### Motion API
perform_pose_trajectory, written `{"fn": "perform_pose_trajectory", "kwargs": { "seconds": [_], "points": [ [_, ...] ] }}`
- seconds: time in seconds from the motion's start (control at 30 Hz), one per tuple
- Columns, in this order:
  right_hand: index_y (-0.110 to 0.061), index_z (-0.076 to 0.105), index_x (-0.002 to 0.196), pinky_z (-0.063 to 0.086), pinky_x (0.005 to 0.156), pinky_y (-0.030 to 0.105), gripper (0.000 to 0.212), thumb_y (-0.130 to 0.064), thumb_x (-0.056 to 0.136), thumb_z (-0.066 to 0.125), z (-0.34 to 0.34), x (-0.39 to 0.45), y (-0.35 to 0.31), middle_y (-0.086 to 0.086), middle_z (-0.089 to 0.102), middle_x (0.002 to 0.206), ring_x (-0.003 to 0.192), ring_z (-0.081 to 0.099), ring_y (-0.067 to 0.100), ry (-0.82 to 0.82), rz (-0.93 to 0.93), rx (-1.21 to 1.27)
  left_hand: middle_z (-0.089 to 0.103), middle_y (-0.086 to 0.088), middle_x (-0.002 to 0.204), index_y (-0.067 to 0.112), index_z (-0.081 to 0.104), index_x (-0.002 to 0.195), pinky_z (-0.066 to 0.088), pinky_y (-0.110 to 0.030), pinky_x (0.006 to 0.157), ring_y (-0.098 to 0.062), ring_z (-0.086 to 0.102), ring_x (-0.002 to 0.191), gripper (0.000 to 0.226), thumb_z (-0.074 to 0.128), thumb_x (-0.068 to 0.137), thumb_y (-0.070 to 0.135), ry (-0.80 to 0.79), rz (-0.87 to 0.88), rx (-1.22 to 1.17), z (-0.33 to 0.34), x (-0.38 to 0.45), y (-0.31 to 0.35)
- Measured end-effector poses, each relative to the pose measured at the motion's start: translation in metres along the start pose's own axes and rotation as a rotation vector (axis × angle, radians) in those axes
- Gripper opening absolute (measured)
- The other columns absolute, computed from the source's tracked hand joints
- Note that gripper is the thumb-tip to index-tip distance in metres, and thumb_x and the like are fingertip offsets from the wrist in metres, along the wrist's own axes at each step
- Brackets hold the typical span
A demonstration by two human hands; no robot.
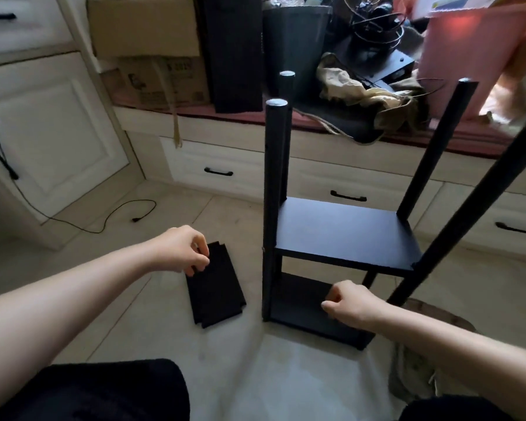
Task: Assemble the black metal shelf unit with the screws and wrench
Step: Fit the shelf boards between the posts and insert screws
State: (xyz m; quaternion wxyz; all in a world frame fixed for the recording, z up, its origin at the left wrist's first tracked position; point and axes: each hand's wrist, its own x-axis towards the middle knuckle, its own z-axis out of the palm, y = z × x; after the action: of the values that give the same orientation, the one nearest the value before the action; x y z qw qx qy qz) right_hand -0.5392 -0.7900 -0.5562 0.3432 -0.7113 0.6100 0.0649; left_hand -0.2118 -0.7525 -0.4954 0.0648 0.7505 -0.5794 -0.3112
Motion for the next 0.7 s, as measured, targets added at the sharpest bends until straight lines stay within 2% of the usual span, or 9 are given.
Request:
{"fn": "perform_pose_trajectory", "kwargs": {
  "seconds": [0.1,0.17,0.27,0.33,0.4,0.47,0.57,0.63,0.7],
  "points": [
    [-0.012,0.062,0.079,0.040,0.055,0.023,0.019,-0.022,0.091,0.052,0.036,0.023,-0.030,0.001,0.061,0.076,0.075,0.057,0.020,-0.076,-0.041,-0.048,0.076,0.008,0.075,0.020,0.068,0.090,0.048,-0.018,0.056,-0.006,0.072,0.064,0.006,0.065,0.091,0.015,-0.007,-0.025,0.039,-0.004,0.003,-0.037],
    [-0.012,0.059,0.078,0.041,0.056,0.020,0.020,-0.023,0.094,0.052,0.069,0.049,-0.057,-0.001,0.060,0.079,0.078,0.057,0.018,-0.122,-0.069,-0.016,0.075,0.011,0.073,0.022,0.068,0.090,0.047,-0.019,0.057,-0.004,0.071,0.064,0.008,0.064,0.092,0.015,-0.004,-0.052,0.012,-0.001,0.009,-0.065],
    [-0.008,0.066,0.103,0.053,0.071,0.027,0.024,-0.027,0.097,0.052,0.103,0.073,-0.077,0.006,0.067,0.101,0.089,0.065,0.022,-0.154,-0.053,0.075,0.076,0.010,0.075,0.021,0.068,0.094,0.049,-0.018,0.058,-0.004,0.071,0.065,0.008,0.063,0.093,0.015,0.020,-0.078,-0.051,0.017,0.015,-0.089],
    [-0.007,0.065,0.091,0.048,0.064,0.028,0.020,-0.022,0.096,0.051,0.130,0.098,-0.090,0.007,0.062,0.086,0.074,0.061,0.019,-0.178,-0.053,0.094,0.076,0.006,0.078,0.019,0.067,0.098,0.055,-0.025,0.060,-0.008,0.073,0.070,0.008,0.062,0.094,0.014,-0.002,-0.134,-0.112,0.034,0.028,-0.116],
    [-0.011,0.056,0.079,0.039,0.056,0.025,0.019,-0.018,0.096,0.051,0.150,0.119,-0.096,0.005,0.053,0.074,0.065,0.052,0.017,-0.169,-0.030,0.097,0.076,0.003,0.085,0.016,0.066,0.104,0.059,-0.034,0.072,-0.014,0.074,0.079,0.010,0.060,0.096,0.014,-0.053,-0.190,-0.174,0.056,0.043,-0.141],
    [-0.012,0.053,0.079,0.040,0.061,0.026,0.020,-0.019,0.097,0.050,0.166,0.137,-0.098,0.007,0.054,0.080,0.074,0.054,0.021,-0.173,0.005,0.094,0.075,-0.001,0.094,0.014,0.063,0.111,0.058,-0.034,0.078,-0.017,0.072,0.086,0.015,0.060,0.097,0.015,-0.105,-0.240,-0.246,0.078,0.056,-0.160],
    [-0.015,0.047,0.077,0.040,0.071,0.030,0.024,-0.021,0.100,0.046,0.188,0.166,-0.099,0.007,0.050,0.085,0.083,0.051,0.024,-0.221,0.072,0.142,0.067,-0.006,0.107,0.011,0.058,0.120,0.056,-0.030,0.078,-0.018,0.067,0.091,0.023,0.060,0.098,0.016,-0.134,-0.319,-0.347,0.108,0.076,-0.181],
    [-0.009,0.052,0.099,0.045,0.075,0.032,0.016,-0.023,0.102,0.046,0.202,0.183,-0.102,0.009,0.052,0.095,0.088,0.052,0.024,-0.216,0.130,0.211,0.064,-0.009,0.113,0.010,0.057,0.124,0.056,-0.032,0.081,-0.020,0.064,0.093,0.026,0.059,0.098,0.014,-0.114,-0.376,-0.408,0.130,0.090,-0.191],
    [-0.004,0.042,0.127,0.051,0.083,0.035,0.032,-0.024,0.103,0.045,0.214,0.196,-0.104,0.011,0.049,0.109,0.096,0.053,0.025,-0.207,0.198,0.276,0.062,-0.011,0.117,0.009,0.055,0.127,0.055,-0.033,0.082,-0.023,0.063,0.097,0.030,0.059,0.097,0.012,-0.101,-0.434,-0.467,0.153,0.103,-0.197]
  ]
}}
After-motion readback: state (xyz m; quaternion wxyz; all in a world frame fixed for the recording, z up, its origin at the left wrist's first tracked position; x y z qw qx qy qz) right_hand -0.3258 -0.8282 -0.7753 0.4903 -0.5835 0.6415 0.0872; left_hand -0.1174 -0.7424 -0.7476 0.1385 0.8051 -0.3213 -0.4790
